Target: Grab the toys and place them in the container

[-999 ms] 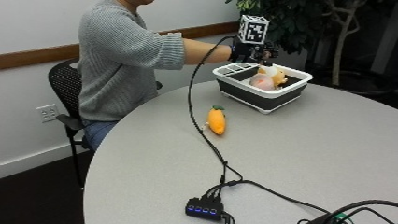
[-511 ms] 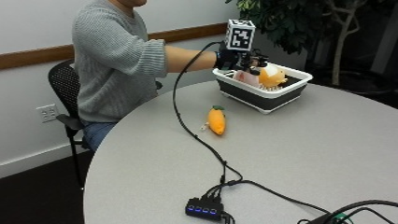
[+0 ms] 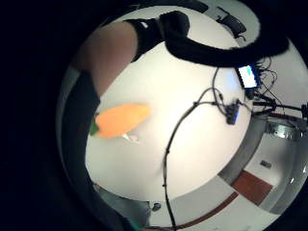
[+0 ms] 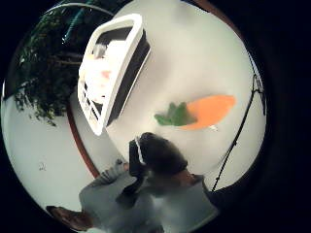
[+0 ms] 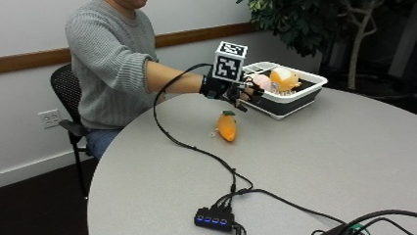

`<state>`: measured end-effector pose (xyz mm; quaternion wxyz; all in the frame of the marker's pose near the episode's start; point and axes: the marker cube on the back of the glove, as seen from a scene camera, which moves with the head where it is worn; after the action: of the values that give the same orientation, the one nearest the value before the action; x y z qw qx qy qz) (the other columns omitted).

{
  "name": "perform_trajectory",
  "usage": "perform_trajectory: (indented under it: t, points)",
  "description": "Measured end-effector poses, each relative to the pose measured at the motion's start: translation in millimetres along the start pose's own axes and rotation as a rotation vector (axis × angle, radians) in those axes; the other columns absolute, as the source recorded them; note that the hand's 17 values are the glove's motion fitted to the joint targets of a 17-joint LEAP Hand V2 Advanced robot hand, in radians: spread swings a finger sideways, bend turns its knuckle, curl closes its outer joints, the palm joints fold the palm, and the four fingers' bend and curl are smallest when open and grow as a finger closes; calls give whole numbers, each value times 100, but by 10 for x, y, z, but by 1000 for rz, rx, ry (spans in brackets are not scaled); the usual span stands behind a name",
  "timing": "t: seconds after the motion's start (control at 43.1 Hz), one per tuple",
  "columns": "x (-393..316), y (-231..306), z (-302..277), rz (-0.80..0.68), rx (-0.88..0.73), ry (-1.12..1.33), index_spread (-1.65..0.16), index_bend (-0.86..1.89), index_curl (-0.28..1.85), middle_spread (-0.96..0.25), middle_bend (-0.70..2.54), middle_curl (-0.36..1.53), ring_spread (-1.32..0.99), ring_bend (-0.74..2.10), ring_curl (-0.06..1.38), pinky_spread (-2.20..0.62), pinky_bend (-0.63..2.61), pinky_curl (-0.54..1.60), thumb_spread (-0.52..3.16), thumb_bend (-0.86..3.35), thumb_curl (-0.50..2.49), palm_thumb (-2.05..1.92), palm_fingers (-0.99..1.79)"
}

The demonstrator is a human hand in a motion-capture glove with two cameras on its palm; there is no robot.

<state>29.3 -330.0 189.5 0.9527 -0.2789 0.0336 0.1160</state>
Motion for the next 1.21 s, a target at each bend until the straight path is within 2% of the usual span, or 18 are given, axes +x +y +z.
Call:
perform_trajectory:
  t: [0.07, 0.186, 0.232, 0.255, 0.302, 0.325, 0.581, 0.65, 0.743, 0.813, 0.883, 0.999, 1.208]
  points:
    - [-81, -7, 290, -4, -30, 6, -34, 17, 30, -9, 9, 21, -4, 15, 28, 7, 94, 35, 116, -4, 30, -4, -22]
    - [-215, 64, 1110, -3, -102, 48, -36, 19, 31, -10, 10, 20, -4, 16, 27, 7, 91, 34, 117, -3, 30, -2, -19]
    - [-226, 118, 1353, -9, -59, 72, -37, 19, 32, -10, 11, 20, -5, 17, 27, 7, 89, 34, 118, -2, 30, 0, -16]
    - [-226, 140, 1420, -13, -24, 85, -38, 25, 34, -12, 17, 21, -7, 21, 28, 7, 81, 31, 120, 0, 31, 2, -4]
    - [-218, 168, 1471, -17, 27, 106, -40, 37, 36, -16, 38, 27, -13, 26, 28, 7, 65, 27, 122, 1, 31, 5, 31]
    - [-210, 172, 1474, -18, 37, 113, -40, 38, 35, -17, 43, 28, -16, 27, 26, 7, 59, 24, 124, 1, 31, 5, 39]
    - [-207, 130, 1474, -24, 110, 110, -39, 39, 42, -26, 67, 41, -37, 49, 37, 2, 46, 22, 139, 4, 33, 13, 59]
    - [-216, 123, 1450, -32, 163, 83, -39, 38, 43, -29, 73, 44, -43, 60, 40, -3, 45, 22, 142, 10, 36, 23, 73]
    - [-249, 100, 1258, -59, 212, 20, -39, 37, 44, -30, 82, 48, -49, 74, 44, -13, 48, 23, 138, 18, 44, 42, 91]
    - [-190, 53, 785, -80, 257, -46, -40, 42, 47, -30, 83, 51, -51, 81, 48, -20, 57, 26, 130, 21, 50, 53, 105]
    - [-111, -9, 149, -85, 326, -75, -39, 46, 52, -30, 86, 54, -52, 85, 51, -24, 61, 30, 124, 22, 54, 58, 106]
    - [-354, -25, -480, -118, 413, -46, -39, 58, 60, -30, 91, 60, -53, 89, 56, -29, 64, 34, 114, 20, 60, 59, 105]
    - [-732, -221, -879, -179, 430, -74, -37, 67, 71, -30, 97, 68, -55, 93, 62, -33, 70, 39, 100, 17, 70, 59, 97]
